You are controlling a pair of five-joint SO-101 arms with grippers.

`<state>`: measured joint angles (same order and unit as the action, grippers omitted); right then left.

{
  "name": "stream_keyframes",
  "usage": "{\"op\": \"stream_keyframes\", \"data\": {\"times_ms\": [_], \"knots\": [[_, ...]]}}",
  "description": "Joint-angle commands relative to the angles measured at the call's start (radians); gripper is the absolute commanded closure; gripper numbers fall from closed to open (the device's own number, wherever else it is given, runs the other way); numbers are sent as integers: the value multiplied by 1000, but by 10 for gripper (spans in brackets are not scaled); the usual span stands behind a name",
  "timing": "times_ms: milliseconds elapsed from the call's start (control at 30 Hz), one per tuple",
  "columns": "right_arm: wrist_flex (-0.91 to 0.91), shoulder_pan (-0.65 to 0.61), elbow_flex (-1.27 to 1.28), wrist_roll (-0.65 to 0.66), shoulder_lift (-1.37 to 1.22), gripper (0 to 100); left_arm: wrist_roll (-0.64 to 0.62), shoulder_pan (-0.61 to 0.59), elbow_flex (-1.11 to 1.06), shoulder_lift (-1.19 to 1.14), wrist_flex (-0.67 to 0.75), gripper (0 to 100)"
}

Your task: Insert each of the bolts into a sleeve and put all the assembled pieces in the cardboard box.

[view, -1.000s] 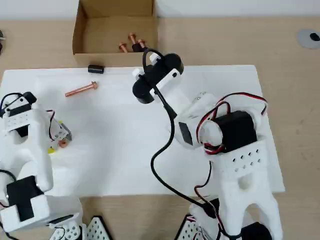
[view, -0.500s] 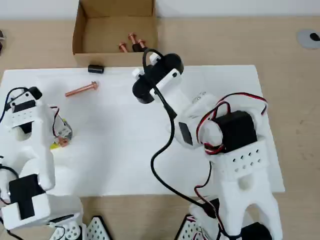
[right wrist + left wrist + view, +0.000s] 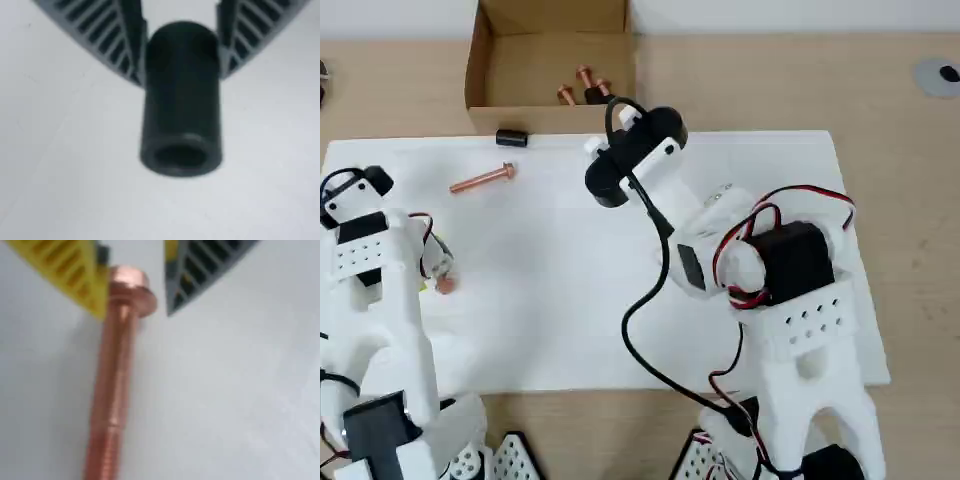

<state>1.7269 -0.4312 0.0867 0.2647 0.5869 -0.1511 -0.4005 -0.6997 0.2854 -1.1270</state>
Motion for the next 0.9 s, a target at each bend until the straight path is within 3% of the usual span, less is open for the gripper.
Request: {"op": "stream_keyframes", "data": {"times_ms": [0,867], "knots": [[-15,-7,-61,0,31,986,11,5,-12,39,0,837],[-6,-7,-65,-2,35,986,3,43,-9,-48,29,828]]}}
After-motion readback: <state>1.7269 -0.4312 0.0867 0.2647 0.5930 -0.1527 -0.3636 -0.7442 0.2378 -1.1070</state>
